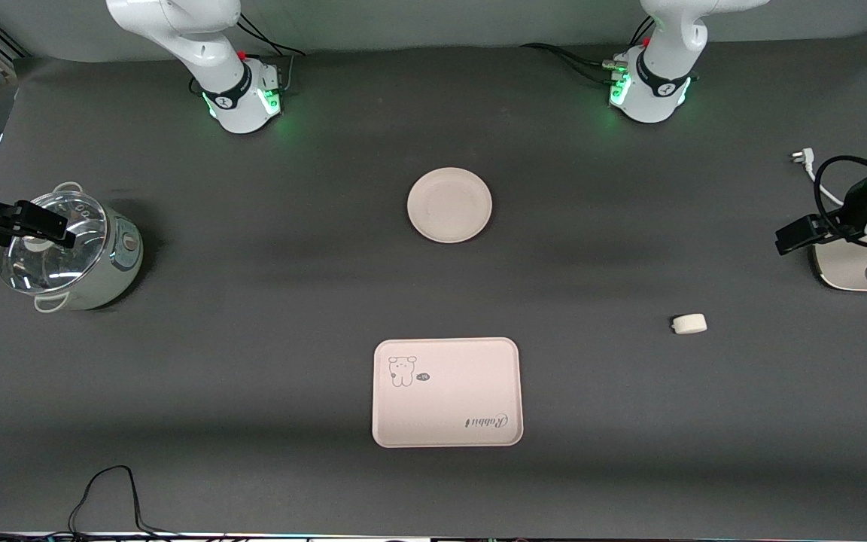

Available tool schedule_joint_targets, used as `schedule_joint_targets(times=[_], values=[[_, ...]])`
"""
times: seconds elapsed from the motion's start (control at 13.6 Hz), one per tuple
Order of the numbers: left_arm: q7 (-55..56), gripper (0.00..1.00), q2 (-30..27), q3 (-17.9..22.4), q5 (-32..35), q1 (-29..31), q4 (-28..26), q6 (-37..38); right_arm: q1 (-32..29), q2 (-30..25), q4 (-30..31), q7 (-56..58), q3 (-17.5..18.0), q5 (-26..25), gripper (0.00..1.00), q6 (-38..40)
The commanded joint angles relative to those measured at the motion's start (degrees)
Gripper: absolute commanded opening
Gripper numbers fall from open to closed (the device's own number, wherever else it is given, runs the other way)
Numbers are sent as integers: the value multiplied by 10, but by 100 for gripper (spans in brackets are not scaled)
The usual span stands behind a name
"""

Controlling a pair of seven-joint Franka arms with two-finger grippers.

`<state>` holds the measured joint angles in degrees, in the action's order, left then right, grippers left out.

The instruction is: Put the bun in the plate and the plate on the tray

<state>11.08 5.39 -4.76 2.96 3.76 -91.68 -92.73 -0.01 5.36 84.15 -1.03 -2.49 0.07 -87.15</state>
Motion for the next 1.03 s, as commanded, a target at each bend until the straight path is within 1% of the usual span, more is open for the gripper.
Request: schedule_joint_targets(times=[0.0, 0.07, 0.22, 0.37, 0.59, 0.66, 0.81, 0.88, 0.96], values=[[-2, 100, 26, 5, -6, -8, 17, 26, 9, -7, 1, 14, -8, 12, 100, 4], [-1, 100, 30, 4, -7, -11, 13, 39, 8, -6, 1, 15, -8, 12, 100, 3], [-1, 100, 44, 2, -4, -26, 9, 40, 8, -7, 1, 16, -9, 12, 100, 3], [-2, 100, 61, 2, -4, -27, -19, 13, 8, -8, 2, 15, -9, 13, 100, 3], [-2, 100, 60, 2, -4, -26, -73, -45, 8, -8, 2, 12, -9, 13, 100, 3], [-2, 100, 62, 2, -5, -26, -94, -74, 8, -8, 3, 12, -9, 14, 100, 3], [-2, 100, 64, 3, -4, -25, -156, -173, 8, -7, 4, 12, -9, 14, 100, 3], [-2, 100, 80, 3, -1, -24, -175, -217, 8, -7, 3, 12, -9, 13, 100, 3], [-2, 100, 101, 3, -1, -23, -177, -241, 8, -8, 3, 12, -9, 13, 100, 3]])
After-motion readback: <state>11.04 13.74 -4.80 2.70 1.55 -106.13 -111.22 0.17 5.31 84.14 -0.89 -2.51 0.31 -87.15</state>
